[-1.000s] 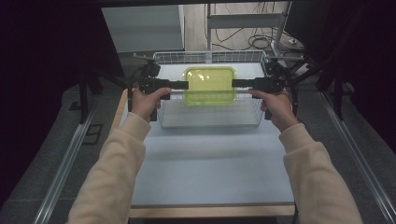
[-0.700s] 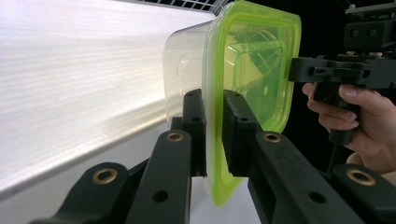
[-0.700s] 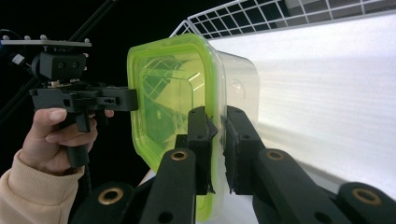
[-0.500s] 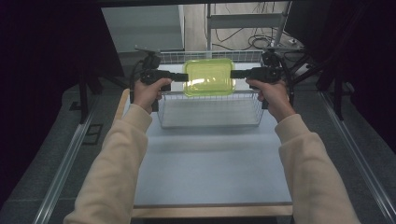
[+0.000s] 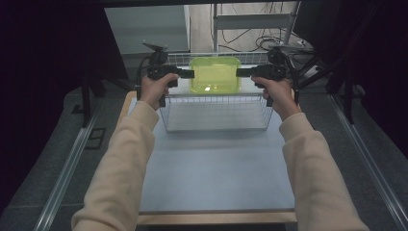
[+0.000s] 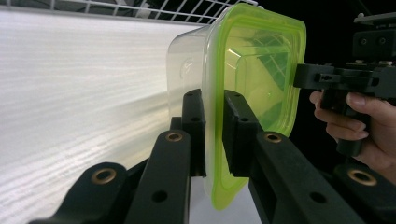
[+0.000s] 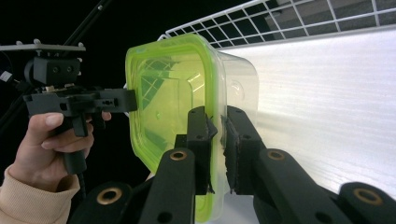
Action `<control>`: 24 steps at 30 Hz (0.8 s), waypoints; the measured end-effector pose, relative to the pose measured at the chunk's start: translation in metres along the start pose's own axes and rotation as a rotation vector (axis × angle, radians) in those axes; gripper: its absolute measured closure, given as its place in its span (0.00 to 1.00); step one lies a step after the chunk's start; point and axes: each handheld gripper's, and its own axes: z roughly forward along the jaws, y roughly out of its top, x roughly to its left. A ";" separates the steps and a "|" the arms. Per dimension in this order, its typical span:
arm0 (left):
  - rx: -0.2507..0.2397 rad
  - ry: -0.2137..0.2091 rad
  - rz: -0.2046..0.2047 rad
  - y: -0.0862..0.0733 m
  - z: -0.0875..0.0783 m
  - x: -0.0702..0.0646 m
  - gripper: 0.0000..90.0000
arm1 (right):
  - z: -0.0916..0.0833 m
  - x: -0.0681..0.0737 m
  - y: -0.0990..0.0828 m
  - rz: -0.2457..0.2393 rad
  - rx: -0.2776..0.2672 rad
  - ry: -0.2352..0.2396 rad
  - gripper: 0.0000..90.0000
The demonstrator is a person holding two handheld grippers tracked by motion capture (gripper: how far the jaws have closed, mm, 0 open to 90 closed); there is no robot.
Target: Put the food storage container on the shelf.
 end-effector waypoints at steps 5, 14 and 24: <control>-0.001 -0.016 -0.020 0.002 0.005 0.004 0.89 | 0.001 -0.004 0.003 0.003 -0.010 -0.012 0.90; -0.026 -0.018 -0.054 0.004 0.016 0.014 0.85 | 0.010 -0.006 0.008 -0.010 -0.019 -0.072 0.85; -0.038 0.009 -0.069 0.002 0.024 0.019 0.78 | 0.021 -0.009 0.008 -0.037 -0.020 -0.129 0.72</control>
